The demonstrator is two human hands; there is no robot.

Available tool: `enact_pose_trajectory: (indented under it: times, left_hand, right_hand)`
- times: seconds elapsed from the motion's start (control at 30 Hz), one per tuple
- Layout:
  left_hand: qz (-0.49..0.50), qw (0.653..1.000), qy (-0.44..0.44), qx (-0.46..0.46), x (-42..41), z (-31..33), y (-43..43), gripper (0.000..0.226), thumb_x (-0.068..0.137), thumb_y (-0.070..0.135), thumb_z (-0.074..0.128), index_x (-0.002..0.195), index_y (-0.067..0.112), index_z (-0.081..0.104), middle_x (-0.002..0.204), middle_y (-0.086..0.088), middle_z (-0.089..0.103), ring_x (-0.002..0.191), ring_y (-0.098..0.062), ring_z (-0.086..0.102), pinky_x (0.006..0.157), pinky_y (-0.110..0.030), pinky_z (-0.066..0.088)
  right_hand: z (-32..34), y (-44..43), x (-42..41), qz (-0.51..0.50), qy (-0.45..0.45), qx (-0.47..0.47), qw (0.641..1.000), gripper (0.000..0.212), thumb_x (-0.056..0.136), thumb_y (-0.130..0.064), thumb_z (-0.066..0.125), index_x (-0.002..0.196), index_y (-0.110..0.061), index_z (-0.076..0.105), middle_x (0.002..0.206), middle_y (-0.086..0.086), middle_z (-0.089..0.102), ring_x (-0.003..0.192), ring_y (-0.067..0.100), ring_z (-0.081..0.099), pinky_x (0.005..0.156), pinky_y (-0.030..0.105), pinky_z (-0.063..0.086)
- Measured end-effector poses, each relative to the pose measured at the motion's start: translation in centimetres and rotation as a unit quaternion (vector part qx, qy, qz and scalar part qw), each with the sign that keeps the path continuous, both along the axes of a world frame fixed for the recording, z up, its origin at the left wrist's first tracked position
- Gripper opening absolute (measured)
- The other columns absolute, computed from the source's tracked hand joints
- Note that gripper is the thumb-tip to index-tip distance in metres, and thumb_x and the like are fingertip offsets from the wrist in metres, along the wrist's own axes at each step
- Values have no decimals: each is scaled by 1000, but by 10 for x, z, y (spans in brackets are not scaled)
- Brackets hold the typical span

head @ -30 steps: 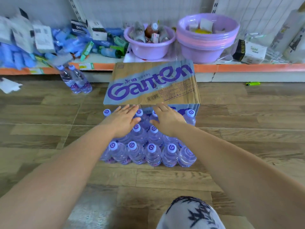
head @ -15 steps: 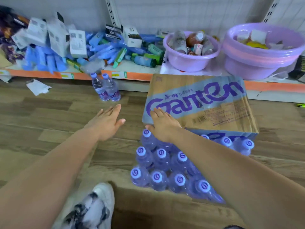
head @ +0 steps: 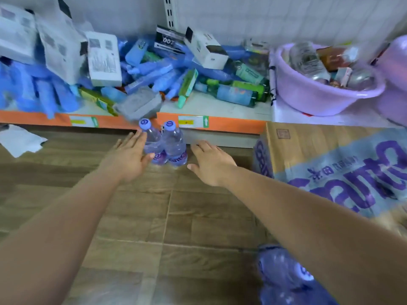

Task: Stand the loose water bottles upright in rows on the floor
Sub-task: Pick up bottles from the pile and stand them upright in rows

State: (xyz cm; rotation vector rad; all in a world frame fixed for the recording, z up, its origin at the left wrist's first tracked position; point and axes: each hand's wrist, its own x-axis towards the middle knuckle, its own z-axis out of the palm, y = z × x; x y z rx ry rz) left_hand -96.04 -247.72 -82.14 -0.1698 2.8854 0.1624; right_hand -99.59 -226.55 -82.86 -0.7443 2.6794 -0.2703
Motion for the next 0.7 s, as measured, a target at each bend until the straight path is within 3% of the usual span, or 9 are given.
enact_pose_trajectory:
  times: [0.2, 0.27, 0.33, 0.4, 0.53, 0.7]
  left_hand:
    - [23, 993, 55, 104, -56, -19, -30, 66, 97, 26, 43, 151, 19, 6, 160, -3, 0, 148, -21, 10, 118, -35, 15]
    - [11, 992, 59, 108, -68, -24, -27, 64, 96, 17, 44, 151, 17, 10, 160, -4, 6, 145, -24, 18, 115, -37, 23]
    - [11, 993, 72, 87, -76, -27, -24, 62, 92, 6, 46, 149, 12, 21, 155, -8, 20, 138, -31, 31, 109, -41, 33]
    - [17, 994, 90, 53, -80, -28, -25, 55, 86, -1, 48, 140, 6, 36, 142, -15, 36, 123, -38, 45, 98, -44, 41]
    - [-10, 995, 100, -11, -76, -28, -22, 33, 84, -3, 50, 116, 3, 52, 114, -21, 51, 101, -43, 55, 77, -45, 44]
    - [-48, 994, 89, -46, -59, -28, -7, 32, 82, -3, 53, 114, 2, 52, 112, -18, 50, 102, -39, 55, 74, -43, 45]
  right_hand:
    - [-19, -68, -42, -13, 56, -38, 998, 71, 97, -20, 44, 152, -19, 0, 161, 4, -9, 149, 23, 1, 119, 35, 12]
    - [-23, -82, -54, -35, 58, -38, 997, 75, 95, -12, 47, 152, -22, 0, 160, 3, -7, 149, 26, 3, 118, 38, 20]
    - [-27, -89, -62, -51, 38, -39, 997, 75, 92, -8, 52, 151, -24, 8, 158, 5, 6, 143, 31, 19, 107, 41, 37]
    - [-29, -92, -64, -63, 42, -48, 996, 67, 90, -5, 56, 146, -21, 21, 147, 9, 25, 130, 34, 36, 92, 42, 45]
    - [-32, -90, -58, -75, 70, -72, 992, 52, 88, -1, 56, 132, -12, 31, 130, 14, 38, 117, 34, 44, 81, 38, 43]
    - [-21, -72, -39, -58, 53, -125, 989, 39, 85, 1, 53, 121, -5, 39, 125, 13, 41, 101, 39, 55, 67, 35, 37]
